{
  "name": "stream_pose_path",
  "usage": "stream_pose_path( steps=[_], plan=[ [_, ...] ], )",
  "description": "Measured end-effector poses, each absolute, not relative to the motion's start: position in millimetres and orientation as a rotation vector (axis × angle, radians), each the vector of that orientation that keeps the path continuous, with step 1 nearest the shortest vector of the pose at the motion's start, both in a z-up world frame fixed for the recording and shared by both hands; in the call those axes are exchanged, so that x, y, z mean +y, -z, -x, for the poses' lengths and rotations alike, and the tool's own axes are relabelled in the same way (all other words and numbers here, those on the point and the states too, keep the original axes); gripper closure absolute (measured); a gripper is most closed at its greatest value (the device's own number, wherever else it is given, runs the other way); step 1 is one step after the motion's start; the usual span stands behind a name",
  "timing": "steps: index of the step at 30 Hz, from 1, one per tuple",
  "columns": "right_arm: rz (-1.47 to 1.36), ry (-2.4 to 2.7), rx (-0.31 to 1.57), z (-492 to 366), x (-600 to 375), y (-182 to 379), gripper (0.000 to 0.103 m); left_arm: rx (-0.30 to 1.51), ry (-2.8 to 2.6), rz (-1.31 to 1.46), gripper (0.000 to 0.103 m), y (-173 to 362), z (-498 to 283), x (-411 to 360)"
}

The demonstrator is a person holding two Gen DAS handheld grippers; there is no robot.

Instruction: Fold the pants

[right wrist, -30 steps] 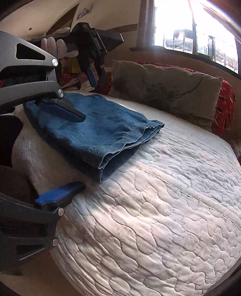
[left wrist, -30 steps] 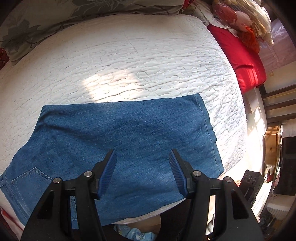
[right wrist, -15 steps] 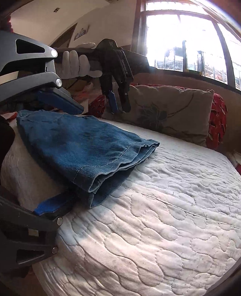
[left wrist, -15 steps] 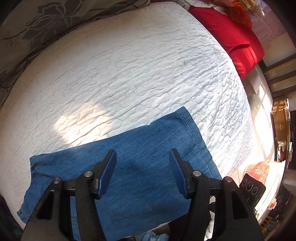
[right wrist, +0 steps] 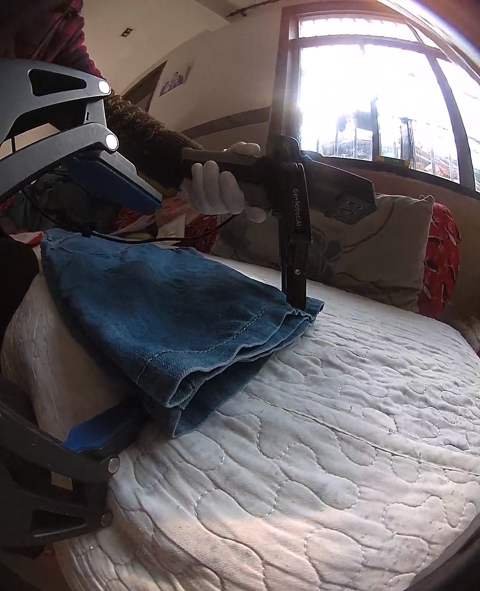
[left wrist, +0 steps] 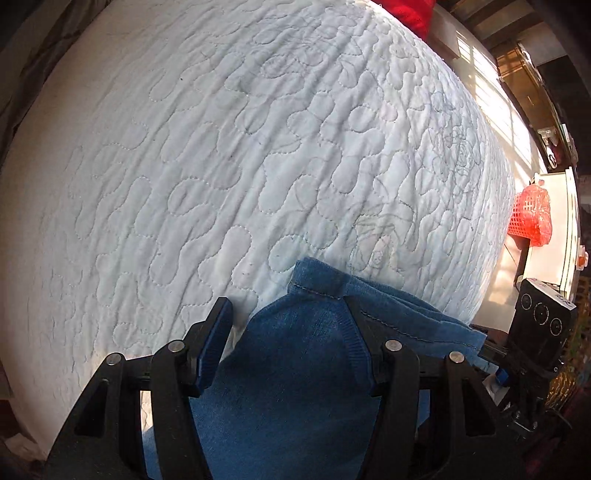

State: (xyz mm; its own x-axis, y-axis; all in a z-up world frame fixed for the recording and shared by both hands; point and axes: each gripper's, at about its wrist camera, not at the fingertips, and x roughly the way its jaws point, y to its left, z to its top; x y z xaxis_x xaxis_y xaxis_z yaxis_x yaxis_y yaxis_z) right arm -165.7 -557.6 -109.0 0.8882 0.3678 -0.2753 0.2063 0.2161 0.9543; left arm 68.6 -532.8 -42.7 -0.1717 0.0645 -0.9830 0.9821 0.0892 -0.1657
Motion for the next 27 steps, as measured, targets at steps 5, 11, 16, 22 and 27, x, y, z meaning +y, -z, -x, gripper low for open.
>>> stream_pose_path(
  steps=[5, 11, 16, 22, 27],
  plan=[
    [-1.369, -0.123, 0.499, 170.3, -557.3, 112.1, 0.002, 1.409, 1.31, -1.188, 0.045, 46.0, -63.9, -542.0],
    [-1.377, -0.127, 0.491, 165.9, -557.4, 110.9, 0.0, 1.358, 1.383, -1.315, 0.045, 47.9, -43.5, -534.1],
    [-1.401, -0.129, 0.484, 163.7, -561.5, 112.0, 0.0, 1.325, 1.376, -1.272, 0.054, 44.5, -40.3, -533.4],
    [-1.485, -0.079, 0.474, 169.3, -566.5, 118.3, 0.016, 1.247, 1.328, -1.225, 0.081, 41.5, -19.4, -523.6],
    [-1.619, -0.033, 0.497, 181.2, -573.2, 140.4, 0.086, 1.273, 1.317, -1.119, 0.092, 35.0, -28.9, -506.4]
  ],
)
